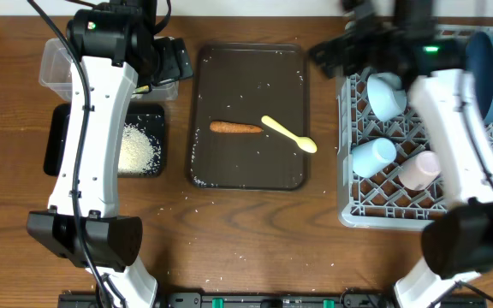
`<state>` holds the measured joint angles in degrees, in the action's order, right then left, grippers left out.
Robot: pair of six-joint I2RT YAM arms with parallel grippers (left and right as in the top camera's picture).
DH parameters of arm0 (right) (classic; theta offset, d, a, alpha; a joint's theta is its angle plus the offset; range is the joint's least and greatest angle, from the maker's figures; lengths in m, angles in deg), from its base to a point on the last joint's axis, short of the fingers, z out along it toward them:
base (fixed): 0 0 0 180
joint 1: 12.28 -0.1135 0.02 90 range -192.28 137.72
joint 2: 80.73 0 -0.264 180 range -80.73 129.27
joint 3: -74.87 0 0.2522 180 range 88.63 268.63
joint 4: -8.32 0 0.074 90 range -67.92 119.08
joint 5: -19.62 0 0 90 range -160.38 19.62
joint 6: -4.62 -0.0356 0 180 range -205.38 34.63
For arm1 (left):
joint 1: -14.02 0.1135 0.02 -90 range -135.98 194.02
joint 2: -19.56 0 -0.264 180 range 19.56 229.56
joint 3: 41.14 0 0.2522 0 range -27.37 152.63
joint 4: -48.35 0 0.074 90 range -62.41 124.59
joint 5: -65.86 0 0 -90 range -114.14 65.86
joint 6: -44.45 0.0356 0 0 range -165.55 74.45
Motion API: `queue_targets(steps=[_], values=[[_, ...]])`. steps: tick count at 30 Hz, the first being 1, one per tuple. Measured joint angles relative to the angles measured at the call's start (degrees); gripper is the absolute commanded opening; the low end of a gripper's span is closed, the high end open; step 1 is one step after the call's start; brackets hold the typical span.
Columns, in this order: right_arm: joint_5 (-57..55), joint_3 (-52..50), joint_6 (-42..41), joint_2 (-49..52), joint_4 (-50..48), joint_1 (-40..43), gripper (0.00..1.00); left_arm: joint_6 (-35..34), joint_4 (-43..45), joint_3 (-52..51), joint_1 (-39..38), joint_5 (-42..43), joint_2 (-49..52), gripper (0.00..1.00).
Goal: Sort waste into correct bins and load items into the dishwasher rack
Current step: 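Grasp the yellow spoon on the brown tray with the right gripper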
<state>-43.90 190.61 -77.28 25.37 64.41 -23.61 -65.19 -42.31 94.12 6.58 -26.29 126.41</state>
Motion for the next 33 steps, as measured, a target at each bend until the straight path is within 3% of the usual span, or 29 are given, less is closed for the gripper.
queue_targets(steps=[11,19,29,33], values=[[-18.6,0.0,1.5,5.6,9.2,-14.9,0.81,0.0,0.0,0.0,0.0,0.0,0.0,0.98],[-20.2,-0.1,5.9,14.3,17.9,-15.5,0.72,0.0,0.0,0.0,0.0,0.0,0.0,0.98],[-20.1,-0.1,8.4,22.1,18.5,-15.5,0.64,0.0,0.0,0.0,0.0,0.0,0.0,0.98],[-20.0,-0.1,9.3,24.1,18.5,-15.5,0.42,0.0,0.0,0.0,0.0,0.0,0.0,0.98]])
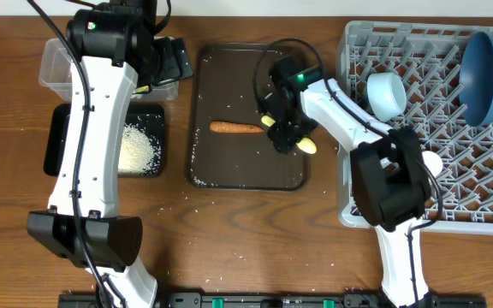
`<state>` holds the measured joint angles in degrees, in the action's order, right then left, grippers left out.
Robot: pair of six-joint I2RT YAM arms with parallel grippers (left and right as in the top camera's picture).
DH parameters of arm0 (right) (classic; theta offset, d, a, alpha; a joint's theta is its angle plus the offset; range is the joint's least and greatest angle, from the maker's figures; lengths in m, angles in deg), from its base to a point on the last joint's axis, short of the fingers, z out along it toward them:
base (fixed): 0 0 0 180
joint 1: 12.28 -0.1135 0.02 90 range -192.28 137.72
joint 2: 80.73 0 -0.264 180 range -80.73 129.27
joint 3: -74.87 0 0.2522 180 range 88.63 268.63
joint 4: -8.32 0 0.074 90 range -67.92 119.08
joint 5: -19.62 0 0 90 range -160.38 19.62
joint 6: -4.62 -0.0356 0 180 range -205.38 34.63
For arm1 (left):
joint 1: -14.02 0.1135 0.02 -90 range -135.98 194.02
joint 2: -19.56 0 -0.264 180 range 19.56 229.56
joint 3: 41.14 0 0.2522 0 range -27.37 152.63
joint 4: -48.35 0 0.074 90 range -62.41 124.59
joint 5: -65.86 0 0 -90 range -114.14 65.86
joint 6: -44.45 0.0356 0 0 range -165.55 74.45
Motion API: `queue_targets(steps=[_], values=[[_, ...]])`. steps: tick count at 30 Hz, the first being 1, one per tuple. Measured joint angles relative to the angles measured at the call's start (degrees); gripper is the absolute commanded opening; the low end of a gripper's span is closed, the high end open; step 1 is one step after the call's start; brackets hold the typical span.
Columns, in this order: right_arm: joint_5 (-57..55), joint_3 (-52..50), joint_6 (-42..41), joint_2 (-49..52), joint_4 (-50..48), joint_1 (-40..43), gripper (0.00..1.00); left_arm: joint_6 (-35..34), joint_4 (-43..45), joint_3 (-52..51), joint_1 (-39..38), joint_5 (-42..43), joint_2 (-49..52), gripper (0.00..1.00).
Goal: Sort waste into correct bins and load items into the dishwasher rack
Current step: 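Grasp the yellow spoon on the brown tray with the right gripper, then lift the spoon and drop it into the dish rack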
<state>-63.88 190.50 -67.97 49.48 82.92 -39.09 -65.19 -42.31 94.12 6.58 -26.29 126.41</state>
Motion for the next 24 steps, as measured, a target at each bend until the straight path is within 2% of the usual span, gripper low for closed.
queue_targets(steps=[3,8,19,24], values=[[-0.1,0.2,0.2,0.6,0.1,0.4,0.2,0.0,0.0,0.0,0.0,0.0,0.0,0.98],[1.0,0.2,-0.2,0.7,0.7,1.1,0.02,0.0,0.0,0.0,0.0,0.0,0.0,0.98],[5.7,1.5,-0.5,1.0,4.9,1.2,0.01,0.0,0.0,0.0,0.0,0.0,0.0,0.98],[11.5,9.0,-0.5,1.2,9.9,1.2,0.01,0.0,0.0,0.0,0.0,0.0,0.0,0.98]])
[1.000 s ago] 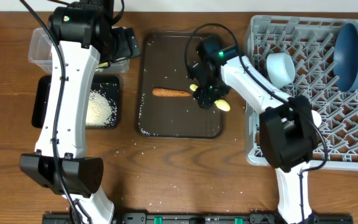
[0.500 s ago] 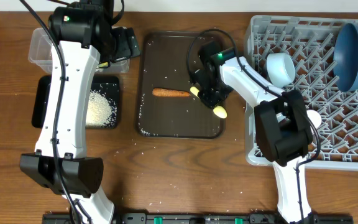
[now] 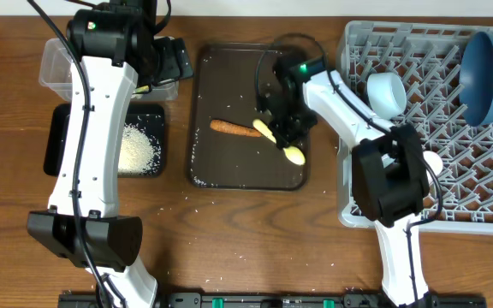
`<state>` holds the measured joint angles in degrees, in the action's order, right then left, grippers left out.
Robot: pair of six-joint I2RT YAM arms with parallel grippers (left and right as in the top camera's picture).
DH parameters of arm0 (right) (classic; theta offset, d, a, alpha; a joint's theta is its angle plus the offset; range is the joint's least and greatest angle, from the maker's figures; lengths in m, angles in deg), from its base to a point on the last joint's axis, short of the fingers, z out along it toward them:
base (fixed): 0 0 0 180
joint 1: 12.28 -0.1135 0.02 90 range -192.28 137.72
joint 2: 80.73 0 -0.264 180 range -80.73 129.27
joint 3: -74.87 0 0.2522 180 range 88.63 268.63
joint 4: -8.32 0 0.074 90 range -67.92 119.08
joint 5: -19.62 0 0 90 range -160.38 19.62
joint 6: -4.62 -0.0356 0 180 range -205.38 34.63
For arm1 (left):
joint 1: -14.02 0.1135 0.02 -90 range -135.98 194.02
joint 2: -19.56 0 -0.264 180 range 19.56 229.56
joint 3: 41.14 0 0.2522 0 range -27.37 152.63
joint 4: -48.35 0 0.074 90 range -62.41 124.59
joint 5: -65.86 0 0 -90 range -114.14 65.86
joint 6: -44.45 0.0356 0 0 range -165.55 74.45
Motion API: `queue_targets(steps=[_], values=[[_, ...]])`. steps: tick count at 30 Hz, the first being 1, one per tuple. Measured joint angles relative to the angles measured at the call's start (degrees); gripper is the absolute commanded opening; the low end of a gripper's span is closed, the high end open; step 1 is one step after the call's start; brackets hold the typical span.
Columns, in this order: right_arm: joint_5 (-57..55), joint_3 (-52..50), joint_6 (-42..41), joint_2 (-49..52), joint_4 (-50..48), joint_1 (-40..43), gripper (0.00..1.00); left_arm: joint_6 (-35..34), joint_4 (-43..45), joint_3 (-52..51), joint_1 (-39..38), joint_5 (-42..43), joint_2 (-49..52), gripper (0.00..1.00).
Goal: Sort waste into correct bins and load items into the dishwasher rack
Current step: 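Lift the spoon and drop it into the dish rack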
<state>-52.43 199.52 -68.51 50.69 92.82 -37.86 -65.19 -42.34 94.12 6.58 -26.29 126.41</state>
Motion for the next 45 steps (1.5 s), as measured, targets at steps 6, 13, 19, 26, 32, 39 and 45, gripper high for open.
queue_targets(steps=[6,13,19,26,32,39,45], values=[[3.3,7.6,-2.1,-4.1,2.7,0.8,0.01,0.0,0.0,0.0,0.0,0.0,0.0,0.98],[1.4,8.7,-8.9,-13.8,3.2,7.3,0.01,0.0,0.0,0.0,0.0,0.0,0.0,0.98],[-5.5,9.2,-14.9,-17.0,5.0,17.0,0.01,0.0,0.0,0.0,0.0,0.0,0.0,0.98],[-19.7,8.5,-19.8,-16.9,6.3,25.4,0.01,0.0,0.0,0.0,0.0,0.0,0.0,0.98],[-27.7,5.5,-21.0,-16.9,2.8,29.5,0.08,0.0,0.0,0.0,0.0,0.0,0.0,0.98],[-31.7,-1.0,-20.0,-16.9,-2.1,31.3,0.17,0.0,0.0,0.0,0.0,0.0,0.0,0.98],[-32.8,-5.5,-20.7,-16.9,-4.8,31.5,0.29,0.0,0.0,0.0,0.0,0.0,0.0,0.98]])
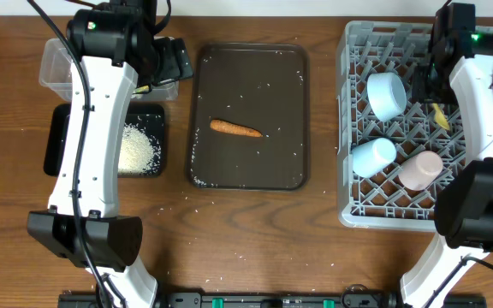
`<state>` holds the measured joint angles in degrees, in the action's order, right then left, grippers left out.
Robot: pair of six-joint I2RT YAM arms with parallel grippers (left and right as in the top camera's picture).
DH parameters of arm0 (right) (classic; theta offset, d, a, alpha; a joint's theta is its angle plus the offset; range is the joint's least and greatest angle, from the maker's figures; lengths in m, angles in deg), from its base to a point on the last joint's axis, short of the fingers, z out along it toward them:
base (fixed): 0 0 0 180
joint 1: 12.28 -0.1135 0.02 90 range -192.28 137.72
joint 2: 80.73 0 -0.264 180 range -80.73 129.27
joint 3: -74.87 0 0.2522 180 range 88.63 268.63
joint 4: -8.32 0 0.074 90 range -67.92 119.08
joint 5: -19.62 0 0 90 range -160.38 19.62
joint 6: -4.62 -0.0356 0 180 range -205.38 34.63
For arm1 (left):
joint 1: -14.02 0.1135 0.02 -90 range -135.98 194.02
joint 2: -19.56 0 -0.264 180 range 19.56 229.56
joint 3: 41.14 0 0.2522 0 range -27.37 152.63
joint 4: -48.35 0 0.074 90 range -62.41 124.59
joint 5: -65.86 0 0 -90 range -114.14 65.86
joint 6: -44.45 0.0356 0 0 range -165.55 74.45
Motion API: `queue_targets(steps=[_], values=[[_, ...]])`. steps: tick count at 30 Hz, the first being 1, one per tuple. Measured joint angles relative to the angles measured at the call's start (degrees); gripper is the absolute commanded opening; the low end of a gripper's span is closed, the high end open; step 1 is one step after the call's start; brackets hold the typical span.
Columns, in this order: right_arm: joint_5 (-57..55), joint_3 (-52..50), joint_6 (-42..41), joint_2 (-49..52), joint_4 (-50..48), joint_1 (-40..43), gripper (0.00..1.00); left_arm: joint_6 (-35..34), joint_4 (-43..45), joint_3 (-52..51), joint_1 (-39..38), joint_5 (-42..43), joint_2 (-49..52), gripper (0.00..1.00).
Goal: Sort waste into correct bins and load items into the dishwasher rack
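Note:
An orange carrot [235, 128] lies in the middle of the dark tray [294, 68]. The grey dishwasher rack [358, 210] at the right holds two light blue cups [385, 94] [373, 156] and a pink cup [420, 169]. My right gripper [433, 96] hangs over the rack's middle, shut on the yellow spoon [440, 116], whose end shows just below the fingers. My left gripper [171, 60] hovers by the clear container [56, 64] at the back left; its jaws do not show clearly.
A black container [56, 141] with white rice [138, 147] sits left of the tray. Rice grains are scattered on the tray and on the wooden table in front of it. The right arm covers the rack's far right side.
My right gripper, which held the yellow spoon over the tray beside the carrot, is now over the dishwasher rack with the spoon. The carrot and the left arm have not moved.
At first the spoon lay on the tray beside the carrot while my right arm was over the rack. Then the right gripper was down on the spoon, then held it above the tray. Now the spoon is over the rack; only the carrot is on the tray.

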<state>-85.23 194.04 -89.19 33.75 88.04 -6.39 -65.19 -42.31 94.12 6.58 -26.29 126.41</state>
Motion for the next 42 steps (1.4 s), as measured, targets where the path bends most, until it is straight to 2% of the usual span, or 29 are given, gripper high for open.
queue_targets(steps=[14,17,20,22,28,36,40,42], values=[[9.4,-0.2,0.2,-0.4,0.0,-0.8,0.34,0.0,0.0,0.0,0.0,0.0,0.0,0.98],[10.4,-0.4,0.1,-2.6,-1.2,-2.9,0.47,0.0,0.0,0.0,0.0,0.0,0.0,0.98],[12.2,-0.5,0.5,-6.7,-2.9,-7.2,0.72,0.0,0.0,0.0,0.0,0.0,0.0,0.98],[13.3,-0.5,0.4,-9.2,-3.4,-10.7,0.83,0.0,0.0,0.0,0.0,0.0,0.0,0.98],[16.3,-0.4,0.9,-11.3,-3.5,-20.7,0.99,0.0,0.8,0.0,0.0,0.0,0.0,0.98],[18.9,-0.4,0.7,-7.3,-3.6,-25.2,0.99,0.0,0.8,0.0,0.0,0.0,0.0,0.98],[19.2,-0.4,0.5,-5.2,-3.7,-26.0,0.99,-0.7,1.2,0.0,0.0,2.9,0.0,0.91],[19.2,-0.4,0.5,-4.3,-3.8,-26.0,0.99,-3.3,2.3,-0.4,-0.3,5.1,0.0,0.89]])
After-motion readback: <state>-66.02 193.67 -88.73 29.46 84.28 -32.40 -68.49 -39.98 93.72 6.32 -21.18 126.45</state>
